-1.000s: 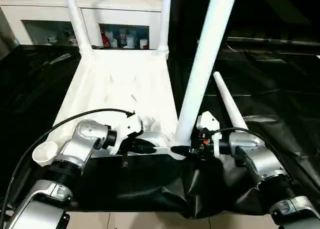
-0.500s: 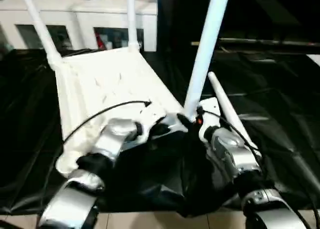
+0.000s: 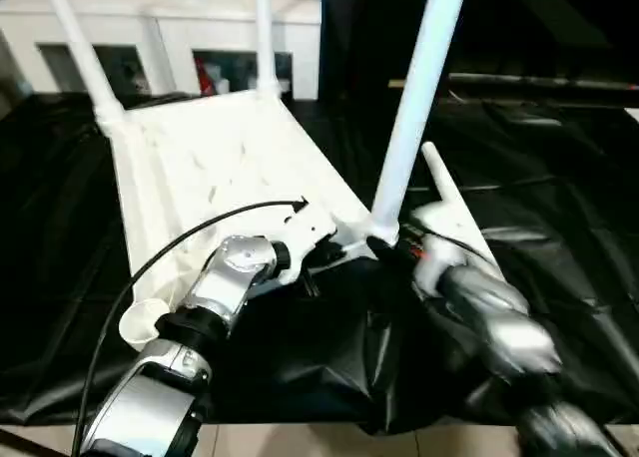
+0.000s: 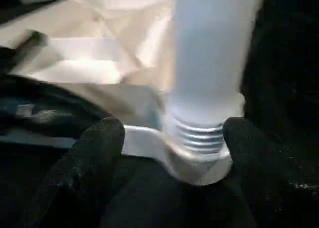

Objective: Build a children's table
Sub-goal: Rotate leg to tighten, then rotate table base

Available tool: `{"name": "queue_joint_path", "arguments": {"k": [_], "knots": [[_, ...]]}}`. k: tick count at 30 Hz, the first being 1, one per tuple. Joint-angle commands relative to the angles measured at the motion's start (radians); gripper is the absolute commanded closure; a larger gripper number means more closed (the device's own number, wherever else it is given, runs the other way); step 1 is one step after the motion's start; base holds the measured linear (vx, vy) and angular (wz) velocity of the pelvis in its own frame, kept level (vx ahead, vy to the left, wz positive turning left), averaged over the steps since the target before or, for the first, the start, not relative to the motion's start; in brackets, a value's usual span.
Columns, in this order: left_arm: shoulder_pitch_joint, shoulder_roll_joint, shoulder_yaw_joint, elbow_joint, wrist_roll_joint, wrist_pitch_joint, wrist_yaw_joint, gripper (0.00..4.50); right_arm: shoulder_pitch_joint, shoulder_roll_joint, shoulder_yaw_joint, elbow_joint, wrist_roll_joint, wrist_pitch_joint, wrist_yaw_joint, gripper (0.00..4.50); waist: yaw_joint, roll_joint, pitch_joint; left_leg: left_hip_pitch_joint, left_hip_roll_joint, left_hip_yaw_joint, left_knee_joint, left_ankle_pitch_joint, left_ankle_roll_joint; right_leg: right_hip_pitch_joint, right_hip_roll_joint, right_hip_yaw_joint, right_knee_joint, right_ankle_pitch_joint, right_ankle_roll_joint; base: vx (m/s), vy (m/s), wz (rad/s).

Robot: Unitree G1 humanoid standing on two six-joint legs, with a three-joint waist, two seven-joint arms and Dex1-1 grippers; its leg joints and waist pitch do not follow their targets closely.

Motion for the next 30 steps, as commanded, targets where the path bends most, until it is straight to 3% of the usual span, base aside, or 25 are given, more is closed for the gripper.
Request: {"name": "queue_joint_path", "arguments": {"k": [1,3,4,6,7,8,10,13,15,17,18,19,21,22,23,24,27,28,30], "knots": [[-0.001,-0.011,0.05,-0.013,-0.065,-0.029,0.011,4.03,0.021,-0.032,0.002,-0.077,0.031,0.025,0.047,0.92,0.011,-0.017,-0.061,-0.012,0.014,0.005,-0.051,-0.152,0.107,0.065,-0.047,0.047,-0.075,-0.243,-0.141,0.0,0.0,0.0],[0.001,-0.009,0.063,-0.036,-0.091,-0.003,-0.017,3.92,0.058,-0.065,0.008,-0.138,0.051,0.056,0.091,0.92,0.012,-0.017,-0.063,-0.017,0.013,0.006,-0.049,-0.125,0.115,0.066,-0.045,0.047,-0.069,-0.195,-0.16,0.0,0.0,0.0],[0.004,-0.003,0.067,-0.055,-0.1,-0.001,-0.027,3.88,0.074,-0.075,0.015,-0.16,0.059,0.078,0.11,0.92,0.017,-0.01,-0.062,-0.015,0.016,0.006,-0.048,-0.123,0.118,0.066,-0.047,0.047,-0.068,-0.177,-0.174,0.0,0.0,0.0],[0.007,0.009,0.078,-0.082,-0.108,0.006,-0.028,3.75,0.088,-0.082,0.028,-0.18,0.059,0.108,0.121,0.92,0.012,-0.015,-0.062,-0.019,0.017,0.004,-0.047,-0.112,0.124,0.067,-0.045,0.045,-0.06,-0.123,-0.199,0.0,0.0,0.0],[0.004,0.023,0.1,-0.106,-0.117,0.015,-0.013,3.58,0.087,-0.08,0.049,-0.167,0.023,0.101,0.105,0.92,0.011,-0.015,-0.061,-0.019,0.018,0.004,-0.048,-0.118,0.121,0.066,-0.046,0.045,-0.061,-0.127,-0.202,0.0,0.0,0.0],[-0.003,0.045,0.121,-0.121,-0.12,0.034,0.004,3.49,0.073,-0.064,0.058,-0.137,0.001,0.113,0.074,0.92,0.009,-0.004,-0.06,-0.017,0.017,0.004,-0.049,-0.129,0.11,0.065,-0.047,0.044,-0.063,-0.149,-0.202,0.0,0.0,0.0],[-0.024,0.1,0.169,-0.128,-0.113,0.049,0.064,3.4,0.027,-0.028,0.075,-0.041,-0.07,0.106,-0.023,0.92,-0.002,-0.005,-0.057,-0.016,0.012,0.004,-0.052,-0.156,0.078,0.062,-0.044,0.043,-0.068,-0.209,-0.19,0.0,0.0,0.0],[-0.063,0.209,0.249,-0.101,-0.093,0.083,0.193,3.14,-0.036,0.022,0.086,0.081,-0.118,0.1,-0.127,0.92,-0.013,0.002,-0.057,-0.01,0.011,0.001,-0.053,-0.184,0.037,0.06,-0.042,0.043,-0.071,-0.267,-0.168,0.0,0.0,0.0],[-0.07,0.237,0.262,-0.093,-0.084,0.097,0.223,2.95,-0.048,0.027,0.093,0.099,-0.132,0.092,-0.148,0.92,-0.015,0.006,-0.056,-0.007,0.012,0.002,-0.053,-0.177,0.029,0.06,-0.039,0.044,-0.066,-0.227,-0.172,0.0,0.0,0.0],[-0.072,0.29,0.28,-0.097,-0.057,0.111,0.274,2.73,-0.063,0.043,0.096,0.121,-0.133,0.099,-0.162,0.92,-0.015,0.011,-0.059,-0.005,0.014,0.002,-0.051,-0.141,0.031,0.061,-0.038,0.047,-0.052,-0.127,-0.195,0.0,0.0,0.0],[-0.056,0.382,0.31,-0.129,0.003,0.149,0.355,2.65,-0.091,0.067,0.105,0.162,-0.14,0.095,-0.181,0.92,-0.017,0.018,-0.063,-0.004,0.016,0.0,-0.051,-0.132,0.03,0.061,-0.037,0.046,-0.043,-0.08,-0.207,0.0,0.0,0.0],[-0.056,0.382,0.31,-0.129,0.003,0.149,0.355,2.58,-0.091,0.067,0.105,0.162,-0.14,0.095,-0.181,0.92,-0.021,0.014,-0.061,-0.009,0.014,-0.002,-0.052,-0.126,0.03,0.065,-0.037,0.046,-0.042,-0.07,-0.206,0.0,0.0,0.0],[0.002,0.483,0.338,-0.208,0.087,0.223,0.432,2.49,-0.134,0.092,0.111,0.231,-0.158,0.071,-0.203,0.92,-0.023,0.019,-0.061,-0.004,0.016,-0.001,-0.051,-0.124,0.025,0.064,-0.04,0.047,-0.042,-0.056,-0.217,0.0,0.0,0.0],[0.004,0.486,0.339,-0.21,0.089,0.225,0.434,2.38,-0.135,0.092,0.111,0.233,-0.158,0.07,-0.204,0.92,-0.031,0.014,-0.06,-0.014,0.017,-0.004,-0.055,-0.13,0.02,0.071,-0.041,0.045,-0.037,-0.074,-0.218,0.0,0.0,0.0],[0.021,0.502,0.345,-0.23,0.101,0.244,0.444,2.27,-0.144,0.096,0.111,0.25,-0.164,0.062,-0.209,0.92,-0.028,0.02,-0.057,-0.002,0.017,0.001,-0.052,-0.155,0.016,0.061,-0.043,0.047,-0.047,-0.12,-0.216,0.0,0.0,0.0],[0.048,0.523,0.348,-0.247,0.11,0.273,0.441,2.27,-0.159,0.099,0.108,0.276,-0.169,0.046,-0.22,0.92,-0.027,0.017,-0.056,-0.003,0.016,0.002,-0.052,-0.153,0.015,0.061,-0.042,0.049,-0.046,-0.129,-0.224,0.0,0.0,0.0],[0.125,0.576,0.326,-0.226,0.137,0.311,0.454,2.27,-0.225,0.103,0.079,0.386,-0.177,-0.022,-0.268,0.92,-0.019,0.021,-0.055,0.003,0.018,0.003,-0.053,-0.173,0.004,0.054,-0.044,0.05,-0.047,-0.143,-0.227,0.0,0.0,0.0],[0.145,0.588,0.316,-0.219,0.15,0.316,0.458,2.27,-0.248,0.103,0.062,0.418,-0.172,-0.036,-0.29,0.92,-0.022,0.021,-0.054,0.001,0.016,0.001,-0.055,-0.21,-0.004,0.054,-0.044,0.049,-0.049,-0.188,-0.218,0.0,0.0,0.0],[0.163,0.596,0.301,-0.223,0.156,0.329,0.449,2.27,-0.27,0.104,0.042,0.447,-0.165,-0.041,-0.313,0.92,-0.023,0.024,-0.054,0.003,0.016,0.002,-0.055,-0.214,-0.006,0.051,-0.043,0.052,-0.05,-0.187,-0.22,0.0,0.0,0.0]]}}
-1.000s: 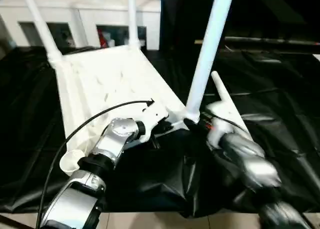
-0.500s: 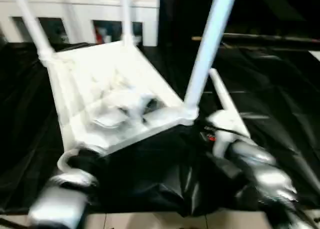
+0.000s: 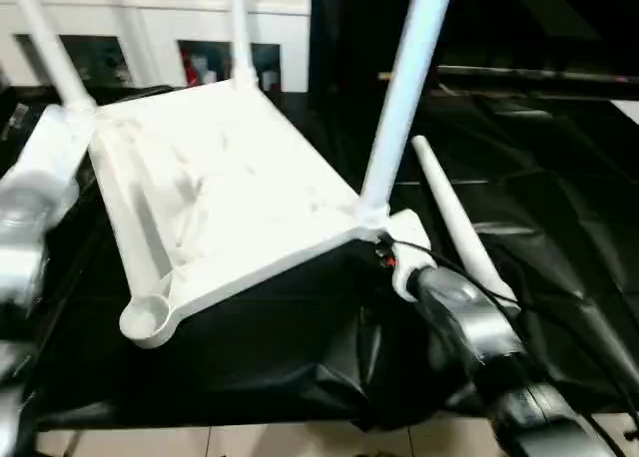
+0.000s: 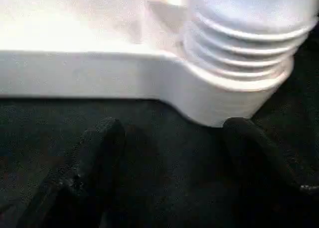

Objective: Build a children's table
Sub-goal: Rotate table base

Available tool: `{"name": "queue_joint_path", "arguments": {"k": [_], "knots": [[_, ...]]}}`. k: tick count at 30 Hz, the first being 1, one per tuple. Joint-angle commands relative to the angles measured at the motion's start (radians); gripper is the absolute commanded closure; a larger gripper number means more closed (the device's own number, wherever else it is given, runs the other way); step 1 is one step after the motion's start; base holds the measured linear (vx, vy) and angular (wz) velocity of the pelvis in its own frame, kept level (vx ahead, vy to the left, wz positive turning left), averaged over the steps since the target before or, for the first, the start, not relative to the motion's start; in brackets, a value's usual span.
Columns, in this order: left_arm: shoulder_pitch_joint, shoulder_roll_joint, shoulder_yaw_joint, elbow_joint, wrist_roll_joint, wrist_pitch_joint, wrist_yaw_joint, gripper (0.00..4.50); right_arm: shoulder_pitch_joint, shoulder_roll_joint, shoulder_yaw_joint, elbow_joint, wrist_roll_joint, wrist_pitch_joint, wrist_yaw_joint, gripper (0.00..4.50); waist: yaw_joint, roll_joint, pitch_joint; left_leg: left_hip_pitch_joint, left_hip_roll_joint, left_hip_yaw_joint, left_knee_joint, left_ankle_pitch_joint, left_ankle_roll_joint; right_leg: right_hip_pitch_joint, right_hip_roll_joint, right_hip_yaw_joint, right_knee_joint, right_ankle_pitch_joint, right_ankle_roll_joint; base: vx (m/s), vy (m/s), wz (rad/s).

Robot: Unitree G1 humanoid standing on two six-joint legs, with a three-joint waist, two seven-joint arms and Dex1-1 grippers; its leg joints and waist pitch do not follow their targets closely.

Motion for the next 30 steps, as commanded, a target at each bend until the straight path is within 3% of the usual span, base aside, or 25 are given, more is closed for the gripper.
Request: {"name": "queue_joint_path", "arguments": {"k": [1,7,12,15,16,17,18,20,21,23,25,26,29,30], "knots": [[0.009,0.012,-0.02,-0.008,0.017,0.024,-0.007,2.27,-0.036,-0.004,-0.039,0.027,0.011,-0.02,-0.036,0.92,0.004,0.029,-0.062,0.008,0.013,0.004,-0.062,-0.21,-0.001,0.056,-0.043,0.052,-0.057,-0.178,-0.211,0.0,0.0,0.0],[0.116,0.001,-0.094,-0.117,0.04,0.168,-0.107,2.27,-0.088,0.002,-0.057,0.078,0.033,-0.045,-0.012,0.92,0.007,0.027,-0.065,0.002,0.014,0.003,-0.061,-0.184,0.01,0.064,-0.045,0.052,-0.047,-0.11,-0.233,0.0,0.0,0.0],[0.143,-0.041,-0.098,-0.215,-0.071,0.236,-0.217,2.27,-0.081,-0.003,-0.044,0.087,0.019,-0.074,0.012,0.92,0.008,0.023,-0.064,0.001,0.012,0.006,-0.059,-0.181,0.015,0.064,-0.045,0.052,-0.048,-0.114,-0.254,0.0,0.0,0.0],[0.153,-0.048,-0.111,-0.263,-0.108,0.25,-0.268,2.27,-0.057,-0.017,-0.026,0.033,0.003,-0.053,0.026,0.92,0.006,0.023,-0.064,0.0,0.009,0.006,-0.058,-0.182,0.022,0.065,-0.041,0.051,-0.049,-0.113,-0.249,0.0,0.0,0.0],[0.17,-0.047,-0.131,-0.329,-0.131,0.278,-0.323,2.27,-0.008,-0.05,0.001,-0.099,-0.014,0.027,0.053,0.92,0.005,0.023,-0.061,0.0,0.01,0.005,-0.06,-0.191,0.026,0.066,-0.04,0.051,-0.052,-0.131,-0.239,0.0,0.0,0.0],[0.17,-0.047,-0.131,-0.329,-0.131,0.278,-0.323,2.27,-0.008,-0.05,0.001,-0.099,-0.014,0.027,0.053,0.92,0.011,0.023,-0.062,0.003,0.013,0.005,-0.059,-0.177,0.029,0.067,-0.042,0.051,-0.051,-0.126,-0.227,0.0,0.0,0.0],[0.182,-0.051,-0.146,-0.386,-0.146,0.309,-0.367,2.27,0.033,-0.085,0.008,-0.228,-0.009,0.137,0.076,0.92,0.009,0.024,-0.059,0.003,0.009,0.006,-0.061,-0.186,0.032,0.068,-0.036,0.051,-0.056,-0.148,-0.221,0.0,0.0,0.0],[0.183,-0.057,-0.149,-0.406,-0.154,0.324,-0.377,2.27,0.047,-0.102,0.009,-0.277,-0.014,0.181,0.076,0.92,0.014,0.024,-0.058,0.005,0.013,0.006,-0.062,-0.19,0.027,0.063,-0.037,0.052,-0.056,-0.162,-0.209,0.0,0.0,0.0],[0.175,-0.077,-0.156,-0.422,-0.164,0.335,-0.379,2.27,0.065,-0.141,0.009,-0.365,-0.025,0.273,0.076,0.92,0.015,0.027,-0.057,0.006,0.01,0.006,-0.063,-0.197,0.024,0.063,-0.034,0.051,-0.058,-0.176,-0.205,0.0,0.0,0.0],[0.166,-0.09,-0.169,-0.425,-0.166,0.335,-0.373,2.27,0.071,-0.17,-0.006,-0.419,-0.015,0.339,0.083,0.92,0.021,0.025,-0.057,0.008,0.009,0.006,-0.062,-0.22,0.014,0.062,-0.035,0.052,-0.064,-0.218,-0.185,0.0,0.0,0.0],[0.151,-0.118,-0.185,-0.426,-0.172,0.335,-0.365,2.27,0.066,-0.208,-0.042,-0.472,-0.005,0.417,0.073,0.92,0.016,0.035,-0.055,0.006,0.008,0.005,-0.063,-0.242,0.007,0.062,-0.034,0.051,-0.07,-0.25,-0.17,0.0,0.0,0.0],[0.147,-0.128,-0.193,-0.432,-0.173,0.34,-0.365,2.27,0.066,-0.224,-0.056,-0.496,-0.001,0.45,0.069,0.92,0.016,0.031,-0.055,0.007,0.007,0.005,-0.063,-0.246,0.006,0.062,-0.032,0.05,-0.072,-0.259,-0.165,0.0,0.0,0.0],[0.141,-0.149,-0.218,-0.446,-0.17,0.345,-0.366,2.19,0.058,-0.262,-0.083,-0.527,-0.006,0.508,0.062,0.66,0.021,0.028,-0.061,0.003,0.006,0.005,-0.055,-0.18,0.016,0.065,-0.034,0.053,-0.062,-0.188,-0.18,0.0,0.0,0.0],[0.136,-0.168,-0.244,-0.459,-0.16,0.339,-0.365,2.19,0.044,-0.288,-0.118,-0.546,-0.003,0.568,0.045,0.56,0.018,0.032,-0.062,-0.001,0.004,0.004,-0.055,-0.164,0.018,0.069,-0.032,0.051,-0.061,-0.174,-0.184,0.0,0.0,0.0]]}}
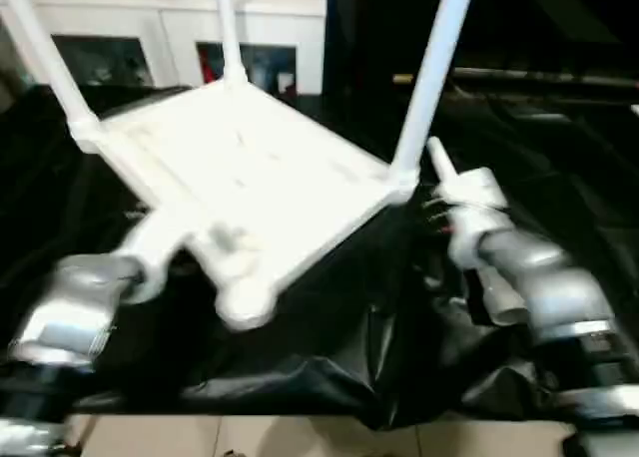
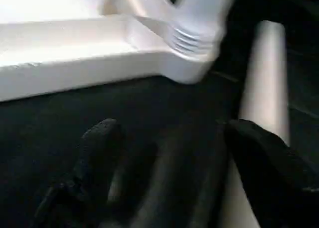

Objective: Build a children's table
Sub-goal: Rotate table base, then pick table leg

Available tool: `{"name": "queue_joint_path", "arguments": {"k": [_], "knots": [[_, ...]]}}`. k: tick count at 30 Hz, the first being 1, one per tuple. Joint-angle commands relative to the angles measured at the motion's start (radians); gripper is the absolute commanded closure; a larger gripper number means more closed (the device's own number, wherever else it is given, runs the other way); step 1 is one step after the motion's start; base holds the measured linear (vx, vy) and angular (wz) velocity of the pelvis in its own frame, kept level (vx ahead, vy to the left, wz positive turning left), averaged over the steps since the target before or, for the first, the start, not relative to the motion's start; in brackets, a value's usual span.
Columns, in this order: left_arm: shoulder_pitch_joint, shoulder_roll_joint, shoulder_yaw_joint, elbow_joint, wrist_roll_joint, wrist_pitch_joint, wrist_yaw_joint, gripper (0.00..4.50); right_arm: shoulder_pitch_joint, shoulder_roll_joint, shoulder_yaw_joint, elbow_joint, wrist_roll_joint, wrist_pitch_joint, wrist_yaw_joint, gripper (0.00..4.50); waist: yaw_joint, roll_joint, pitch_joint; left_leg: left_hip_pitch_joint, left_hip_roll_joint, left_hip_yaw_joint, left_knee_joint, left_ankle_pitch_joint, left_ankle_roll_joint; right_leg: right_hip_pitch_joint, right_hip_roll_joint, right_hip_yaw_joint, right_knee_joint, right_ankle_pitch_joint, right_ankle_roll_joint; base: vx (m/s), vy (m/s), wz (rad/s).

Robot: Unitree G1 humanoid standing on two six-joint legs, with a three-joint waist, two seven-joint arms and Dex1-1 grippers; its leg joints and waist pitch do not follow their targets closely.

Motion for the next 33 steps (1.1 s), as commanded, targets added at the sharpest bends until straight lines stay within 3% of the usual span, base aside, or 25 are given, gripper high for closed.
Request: {"name": "queue_joint_path", "arguments": {"k": [1,2,3,4,5,11,12,14,15,16,20,22,25,29,30,33], "knots": [[-0.015,-0.017,-0.031,-0.036,-0.004,-0.002,-0.006,2.19,-0.018,-0.02,-0.039,-0.033,0.008,0.073,-0.017,0.46,-0.005,0.016,-0.07,0.0,0.006,0.005,-0.061,-0.157,0.019,0.064,-0.032,0.049,-0.061,-0.164,-0.188,0.0,0.0,0.0],[-0.017,-0.026,-0.036,-0.041,-0.007,-0.001,-0.007,2.19,-0.023,-0.027,-0.053,-0.041,0.015,0.107,-0.021,0.33,-0.007,0.016,-0.07,-0.001,0.006,0.005,-0.06,-0.151,0.021,0.065,-0.032,0.05,-0.06,-0.156,-0.192,0.0,0.0,0.0],[-0.025,-0.051,-0.059,-0.047,-0.004,-0.014,-0.003,2.19,-0.044,-0.054,-0.076,-0.047,0.033,0.221,-0.019,0.22,-0.009,0.009,-0.071,-0.004,0.004,0.007,-0.058,-0.136,0.032,0.069,-0.031,0.05,-0.06,-0.148,-0.196,0.0,0.0,0.0],[-0.025,-0.051,-0.059,-0.047,-0.004,-0.014,-0.003,2.19,-0.044,-0.054,-0.076,-0.047,0.033,0.221,-0.019,0.22,-0.008,0.01,-0.071,-0.003,0.002,0.006,-0.057,-0.13,0.035,0.07,-0.03,0.049,-0.06,-0.15,-0.197,0.0,0.0,0.0],[-0.033,-0.066,-0.076,-0.045,0.002,-0.027,0.006,2.19,-0.057,-0.072,-0.079,-0.042,0.049,0.296,0.001,0.16,-0.008,0.008,-0.071,-0.004,0.003,0.006,-0.057,-0.126,0.038,0.07,-0.032,0.049,-0.06,-0.152,-0.197,0.0,0.0,0.0],[-0.043,-0.066,-0.084,-0.037,0.0,-0.072,-0.007,2.19,-0.072,-0.098,-0.06,-0.041,0.077,0.432,0.054,0.07,-0.008,0.006,-0.07,-0.003,0.004,0.006,-0.054,-0.142,0.042,0.066,-0.033,0.046,-0.068,-0.22,-0.174,0.0,0.0,0.0],[-0.042,-0.065,-0.082,-0.042,-0.006,-0.081,-0.013,2.19,-0.072,-0.099,-0.057,-0.04,0.082,0.44,0.062,0.07,-0.009,0.0,-0.069,-0.004,0.004,0.007,-0.054,-0.146,0.041,0.064,-0.033,0.046,-0.07,-0.231,-0.169,0.0,0.0,0.0],[-0.034,-0.055,-0.074,-0.073,-0.048,-0.137,-0.08,2.19,-0.075,-0.094,-0.054,-0.039,0.116,0.492,0.087,0.07,-0.007,0.003,-0.07,-0.003,0.004,0.007,-0.053,-0.145,0.042,0.065,-0.034,0.046,-0.07,-0.239,-0.167,0.0,0.0,0.0],[-0.02,-0.04,-0.076,-0.108,-0.082,-0.167,-0.138,2.19,-0.076,-0.095,-0.045,-0.029,0.125,0.522,0.095,0.07,-0.007,-0.005,-0.069,-0.005,0.005,0.007,-0.054,-0.143,0.043,0.064,-0.036,0.046,-0.07,-0.245,-0.167,0.0,0.0,0.0],[-0.004,-0.023,-0.078,-0.152,-0.121,-0.179,-0.203,2.19,-0.078,-0.094,-0.034,-0.011,0.12,0.543,0.09,0.07,-0.005,-0.001,-0.07,-0.004,0.008,0.005,-0.056,-0.137,0.04,0.064,-0.04,0.047,-0.067,-0.248,-0.174,0.0,0.0,0.0],[0.009,-0.001,-0.075,-0.243,-0.201,-0.12,-0.292,2.19,-0.086,-0.1,0.006,0.037,0.097,0.571,0.086,0.07,-0.006,0.002,-0.064,-0.003,0.008,0.009,-0.055,-0.16,0.019,0.057,-0.038,0.048,-0.066,-0.267,-0.187,0.0,0.0,0.0],[0.004,0.003,-0.076,-0.263,-0.221,-0.1,-0.309,2.19,-0.092,-0.1,0.011,0.049,0.088,0.578,0.085,0.07,-0.007,-0.007,-0.063,-0.004,0.005,0.01,-0.054,-0.171,0.015,0.058,-0.037,0.048,-0.07,-0.313,-0.157,0.0,0.0,0.0],[-0.007,-0.005,-0.069,-0.282,-0.248,-0.089,-0.32,2.19,-0.101,-0.101,0.016,0.066,0.083,0.589,0.08,0.07,-0.005,-0.009,-0.064,-0.005,0.005,0.009,-0.054,-0.161,0.008,0.059,-0.036,0.048,-0.07,-0.33,-0.137,0.0,0.0,0.0],[-0.024,-0.007,-0.047,-0.322,-0.325,-0.049,-0.359,2.19,-0.12,-0.109,0.016,0.117,0.085,0.596,0.063,0.07,-0.005,-0.01,-0.067,-0.005,0.006,0.01,-0.052,-0.14,0.003,0.061,-0.036,0.05,-0.062,-0.277,-0.16,0.0,0.0,0.0],[-0.028,-0.003,-0.048,-0.334,-0.334,-0.036,-0.366,1.84,-0.126,-0.111,0.017,0.132,0.084,0.593,0.062,0.0,-0.006,-0.011,-0.066,-0.006,0.005,0.01,-0.052,-0.137,0.007,0.061,-0.035,0.049,-0.062,-0.272,-0.165,0.0,0.0,0.0],[-0.033,0.0,-0.05,-0.34,-0.337,-0.031,-0.369,1.79,-0.128,-0.112,0.018,0.142,0.082,0.589,0.062,0.42,-0.006,-0.011,-0.066,-0.007,0.004,0.011,-0.05,-0.126,0.013,0.062,-0.034,0.05,-0.061,-0.266,-0.16,0.0,0.0,0.0]]}}
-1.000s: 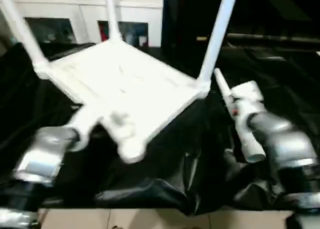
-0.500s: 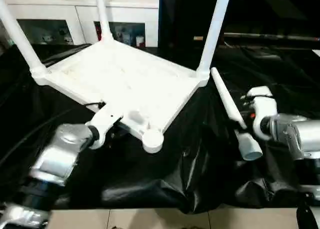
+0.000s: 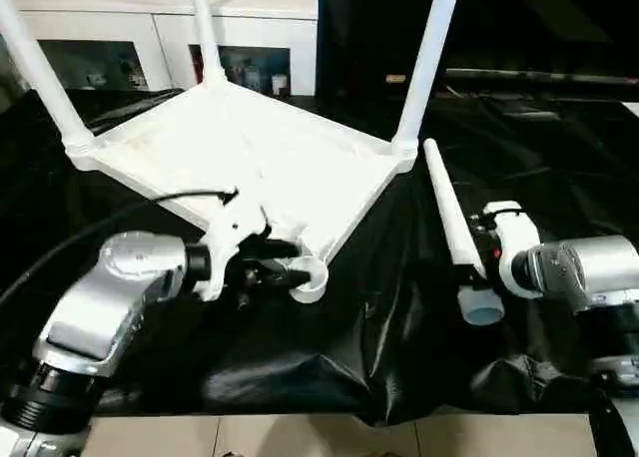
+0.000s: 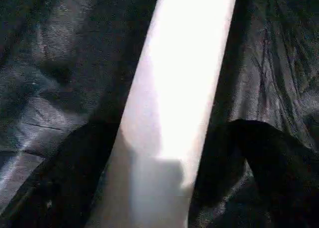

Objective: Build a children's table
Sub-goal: Pick table leg

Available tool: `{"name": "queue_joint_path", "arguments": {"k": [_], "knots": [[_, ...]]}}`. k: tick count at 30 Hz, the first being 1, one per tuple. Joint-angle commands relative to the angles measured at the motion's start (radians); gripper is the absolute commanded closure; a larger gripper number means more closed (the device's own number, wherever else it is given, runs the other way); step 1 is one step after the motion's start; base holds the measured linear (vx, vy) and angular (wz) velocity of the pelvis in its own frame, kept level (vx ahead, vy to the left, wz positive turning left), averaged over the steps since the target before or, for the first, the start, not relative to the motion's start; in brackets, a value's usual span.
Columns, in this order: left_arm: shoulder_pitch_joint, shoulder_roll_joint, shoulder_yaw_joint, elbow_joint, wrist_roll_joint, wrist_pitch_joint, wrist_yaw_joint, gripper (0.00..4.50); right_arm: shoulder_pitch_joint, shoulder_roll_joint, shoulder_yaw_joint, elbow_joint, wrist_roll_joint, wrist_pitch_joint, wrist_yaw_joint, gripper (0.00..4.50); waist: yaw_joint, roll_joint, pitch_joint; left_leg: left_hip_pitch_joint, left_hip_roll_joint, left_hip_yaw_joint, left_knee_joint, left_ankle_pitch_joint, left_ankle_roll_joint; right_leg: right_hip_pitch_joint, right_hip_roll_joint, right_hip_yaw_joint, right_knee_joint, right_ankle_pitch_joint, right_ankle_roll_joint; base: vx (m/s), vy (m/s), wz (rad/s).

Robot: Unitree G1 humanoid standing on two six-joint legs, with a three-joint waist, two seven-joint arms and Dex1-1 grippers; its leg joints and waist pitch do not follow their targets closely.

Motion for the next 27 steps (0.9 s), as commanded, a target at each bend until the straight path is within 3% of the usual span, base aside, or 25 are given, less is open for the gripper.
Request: {"name": "queue_joint_path", "arguments": {"k": [1,7,12,14,16,20,21,22,24,26,27], "knots": [[-0.018,0.011,0.007,-0.026,-0.014,0.016,-0.009,1.63,-0.016,-0.015,0.008,0.009,-0.009,0.003,-0.01,0.44,-0.001,-0.01,-0.067,-0.006,0.004,0.01,-0.057,-0.124,0.012,0.064,-0.034,0.048,-0.071,-0.265,-0.164,0.0,0.0,0.0],[-0.027,0.018,-0.006,-0.036,-0.037,0.034,-0.008,1.11,-0.016,-0.006,-0.005,0.042,-0.007,-0.005,-0.026,0.95,-0.001,-0.01,-0.066,-0.005,0.004,0.011,-0.056,-0.128,0.01,0.062,-0.033,0.048,-0.072,-0.275,-0.161,0.0,0.0,0.0],[-0.034,0.016,-0.005,-0.03,-0.035,0.032,-0.007,0.91,-0.011,0.009,-0.04,0.07,-0.007,-0.017,-0.056,1.33,-0.002,-0.008,-0.068,-0.004,0.003,0.011,-0.056,-0.125,0.006,0.063,-0.032,0.048,-0.071,-0.273,-0.158,0.0,0.0,0.0],[-0.036,0.017,-0.008,-0.026,-0.036,0.03,-0.007,0.56,-0.006,0.014,-0.052,0.08,-0.008,-0.026,-0.069,1.5,-0.001,-0.005,-0.067,-0.003,0.003,0.01,-0.056,-0.132,0.003,0.062,-0.032,0.047,-0.072,-0.275,-0.158,0.0,0.0,0.0],[-0.038,0.013,-0.013,-0.021,-0.039,0.028,-0.001,0.51,0.0,0.023,-0.08,0.096,-0.005,-0.037,-0.09,1.62,-0.002,-0.008,-0.067,-0.003,0.003,0.011,-0.056,-0.137,0.0,0.062,-0.032,0.047,-0.073,-0.283,-0.155,0.0,0.0,0.0],[-0.037,-0.01,-0.002,-0.008,-0.054,0.022,0.016,0.08,0.029,0.053,-0.175,0.108,0.011,-0.087,-0.167,2.04,-0.002,-0.01,-0.067,-0.001,0.003,0.011,-0.057,-0.149,-0.006,0.06,-0.033,0.046,-0.078,-0.31,-0.14,0.0,0.0,0.0],[-0.038,-0.032,0.016,0.008,-0.066,0.013,0.031,0.08,0.053,0.08,-0.25,0.1,0.032,-0.133,-0.213,2.04,-0.001,-0.007,-0.068,0.001,0.002,0.011,-0.058,-0.154,-0.01,0.059,-0.031,0.045,-0.078,-0.311,-0.135,0.0,0.0,0.0],[-0.038,-0.032,0.016,0.008,-0.066,0.013,0.031,0.11,0.053,0.08,-0.25,0.1,0.032,-0.133,-0.213,2.09,-0.002,-0.008,-0.067,0.001,0.002,0.012,-0.058,-0.16,-0.011,0.058,-0.031,0.046,-0.081,-0.313,-0.131,0.0,0.0,0.0],[-0.048,-0.08,0.053,0.049,-0.09,-0.001,0.06,0.07,0.09,0.111,-0.326,0.072,0.07,-0.183,-0.226,2.2,-0.003,-0.006,-0.069,0.002,0.001,0.01,-0.06,-0.185,-0.012,0.059,-0.029,0.043,-0.084,-0.314,-0.126,0.0,0.0,0.0],[-0.052,-0.091,0.06,0.063,-0.09,-0.012,0.07,0.03,0.1,0.12,-0.342,0.062,0.084,-0.209,-0.221,2.3,-0.005,-0.01,-0.069,0.006,0.001,0.008,-0.06,-0.217,-0.01,0.058,-0.03,0.039,-0.087,-0.349,-0.117,0.0,0.0,0.0],[-0.06,-0.108,0.069,0.082,-0.089,-0.018,0.089,0.0,0.114,0.133,-0.367,0.047,0.11,-0.26,-0.206,2.38,-0.005,-0.01,-0.069,0.006,0.001,0.008,-0.061,-0.226,-0.007,0.058,-0.03,0.038,-0.09,-0.361,-0.112,0.0,0.0,0.0]]}}
